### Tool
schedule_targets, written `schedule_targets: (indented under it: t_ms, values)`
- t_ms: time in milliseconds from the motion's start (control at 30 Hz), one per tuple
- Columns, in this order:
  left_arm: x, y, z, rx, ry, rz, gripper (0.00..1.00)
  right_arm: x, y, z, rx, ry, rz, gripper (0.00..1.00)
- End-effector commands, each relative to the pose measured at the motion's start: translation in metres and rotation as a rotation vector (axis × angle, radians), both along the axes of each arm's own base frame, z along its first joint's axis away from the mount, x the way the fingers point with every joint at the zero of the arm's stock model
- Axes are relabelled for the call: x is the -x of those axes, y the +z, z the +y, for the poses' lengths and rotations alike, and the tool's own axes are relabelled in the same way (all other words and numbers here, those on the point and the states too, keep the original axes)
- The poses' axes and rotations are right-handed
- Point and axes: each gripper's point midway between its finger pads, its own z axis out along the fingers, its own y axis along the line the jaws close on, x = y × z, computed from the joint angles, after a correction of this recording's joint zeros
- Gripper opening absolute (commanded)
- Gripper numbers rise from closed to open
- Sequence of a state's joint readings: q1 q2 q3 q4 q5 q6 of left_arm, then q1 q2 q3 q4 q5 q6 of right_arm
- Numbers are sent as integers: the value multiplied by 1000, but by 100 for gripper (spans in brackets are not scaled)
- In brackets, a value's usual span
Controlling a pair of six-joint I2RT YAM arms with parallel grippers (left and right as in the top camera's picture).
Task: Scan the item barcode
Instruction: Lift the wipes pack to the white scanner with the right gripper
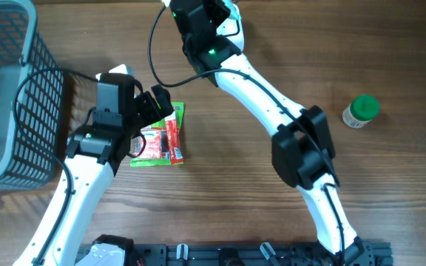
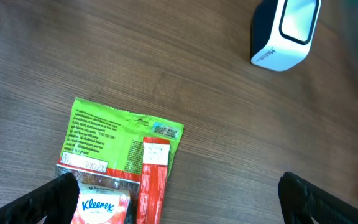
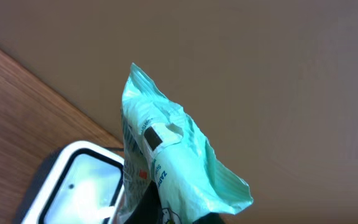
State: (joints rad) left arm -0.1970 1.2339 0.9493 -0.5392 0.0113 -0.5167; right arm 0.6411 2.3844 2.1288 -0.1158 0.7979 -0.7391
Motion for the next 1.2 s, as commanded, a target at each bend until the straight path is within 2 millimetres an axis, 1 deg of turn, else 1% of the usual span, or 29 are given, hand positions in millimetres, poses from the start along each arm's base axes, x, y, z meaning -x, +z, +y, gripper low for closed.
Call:
schedule_targets:
  t_ms: [0, 100, 233, 267, 300, 367, 433, 500, 600, 700, 833, 967, 1067, 1167]
  values:
    - [-1, 1, 3, -19, 1, -8, 100, -8, -22, 5, 196, 16, 12, 4]
    - [-1, 1, 3, -19, 1, -8, 100, -15, -34, 9, 237, 28, -6, 4]
    - [-1, 1, 3, -19, 1, -8, 100, -20, -47, 13, 235, 33, -19, 4]
    - [-1, 1, 3, -19, 1, -8, 100, -20, -53, 14, 233, 39, -14, 4]
    - [-1, 1, 3, -19, 1, -8, 100, -21, -52, 15, 228, 37, -23, 4]
    - [-1, 1, 3, -19, 1, -8, 100, -22, -59, 15, 229, 37, -22, 4]
    - [-1, 1, 3, -19, 1, -8, 100, -25, -64, 15, 274, 44, -19, 4]
    - [-1, 1, 3, -19, 1, -8, 100, -30, -61, 13, 348, 51, -39, 4]
    - [-1, 1, 3, -19, 1, -8, 100, -36, -50, 10, 343, 56, -89, 4]
    - [-1, 1, 3, -19, 1, -8, 100, -39, -53, 10, 330, 73, -86, 4]
    - [-1, 1, 3, -19, 1, -8, 100, -37, -66, 10, 250, 69, -53, 4]
    - [-1, 1, 3, -19, 1, -8, 100, -37, -68, 13, 197, 74, -56, 4]
    - [-1, 1, 3, -19, 1, -8, 100, -38, -68, 15, 195, 85, -56, 4]
    - [-1, 1, 3, -18, 1, -8, 100, -38, -68, 12, 199, 81, -55, 4]
